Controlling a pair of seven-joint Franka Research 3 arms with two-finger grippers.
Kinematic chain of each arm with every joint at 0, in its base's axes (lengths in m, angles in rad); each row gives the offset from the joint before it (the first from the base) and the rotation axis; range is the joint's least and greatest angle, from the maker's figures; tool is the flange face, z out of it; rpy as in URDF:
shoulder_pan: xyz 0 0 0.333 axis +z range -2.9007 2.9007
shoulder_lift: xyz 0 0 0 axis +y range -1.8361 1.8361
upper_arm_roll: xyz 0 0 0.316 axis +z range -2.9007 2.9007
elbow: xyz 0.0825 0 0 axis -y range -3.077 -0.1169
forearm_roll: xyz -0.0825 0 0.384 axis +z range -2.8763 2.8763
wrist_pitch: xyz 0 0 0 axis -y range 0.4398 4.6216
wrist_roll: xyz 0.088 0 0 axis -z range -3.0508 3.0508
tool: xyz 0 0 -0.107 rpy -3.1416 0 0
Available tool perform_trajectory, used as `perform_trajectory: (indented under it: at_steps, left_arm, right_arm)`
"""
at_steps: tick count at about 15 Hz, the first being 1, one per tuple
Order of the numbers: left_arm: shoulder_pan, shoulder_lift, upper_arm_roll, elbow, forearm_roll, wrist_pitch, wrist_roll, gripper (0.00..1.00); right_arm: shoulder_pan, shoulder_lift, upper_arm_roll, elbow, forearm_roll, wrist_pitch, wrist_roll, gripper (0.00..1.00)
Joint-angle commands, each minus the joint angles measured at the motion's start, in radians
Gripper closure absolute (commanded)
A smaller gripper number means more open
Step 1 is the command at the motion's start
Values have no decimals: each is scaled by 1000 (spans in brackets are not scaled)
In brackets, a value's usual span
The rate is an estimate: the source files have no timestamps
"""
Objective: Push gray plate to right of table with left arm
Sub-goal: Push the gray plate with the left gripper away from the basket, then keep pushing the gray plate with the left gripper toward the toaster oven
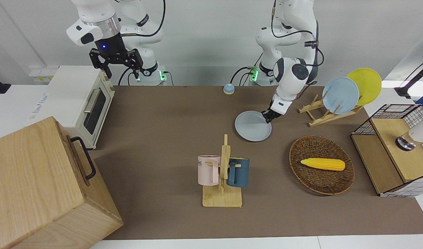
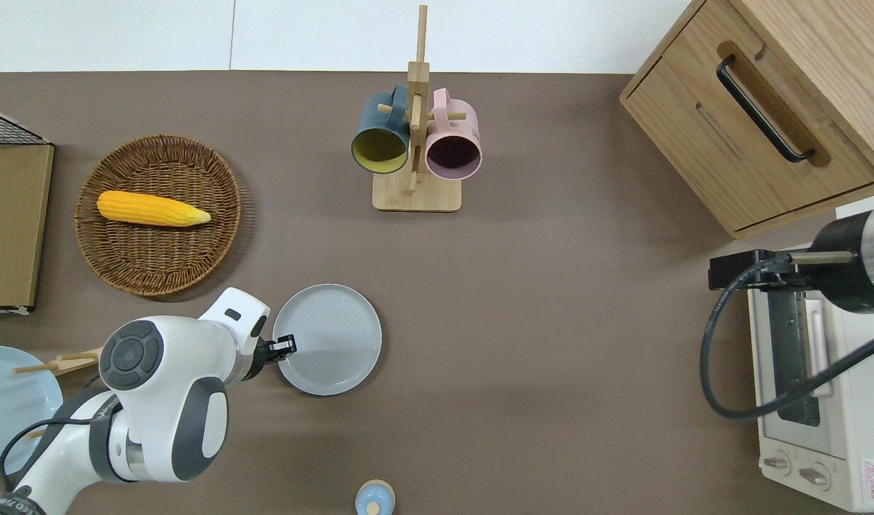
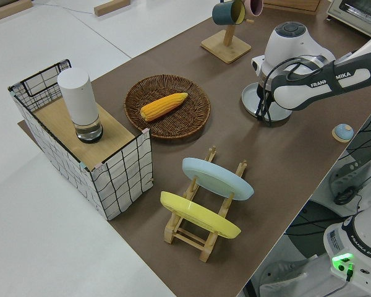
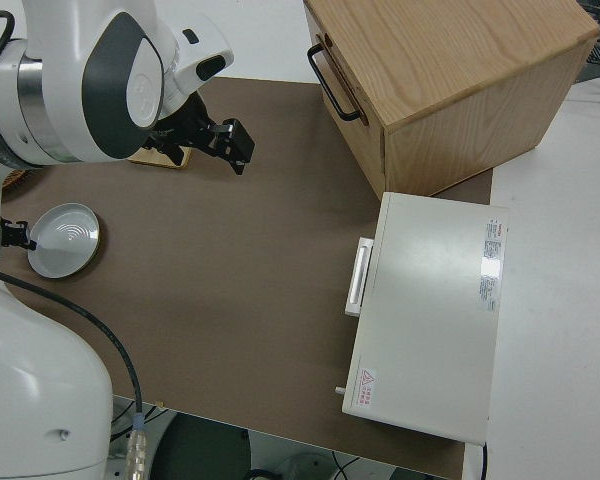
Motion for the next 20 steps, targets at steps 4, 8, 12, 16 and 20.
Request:
perform_trajectory:
  at_steps: [4,8,12,16,20]
  left_arm:
    - [-121,61,0,-7,-46,85,-86,1000]
    - [-184,90,4,16,-47,104,-98,1000]
    - [-262,117,15,25,-105,151,-100,1000]
    - [-359,138,50,42,-128,179,-149,1000]
    - [-445,152,102,73,-130,179,-147,1000]
  right_arm:
    - [6,6,-5,10,0,-11,-3,5]
    - [6,6,-5,10,0,-11,-3,5]
    - [6,6,-5,10,0,-11,-3,5]
    - [6,6,-5,10,1,-11,-3,5]
    - [6,6,-5,10,0,-11,-3,5]
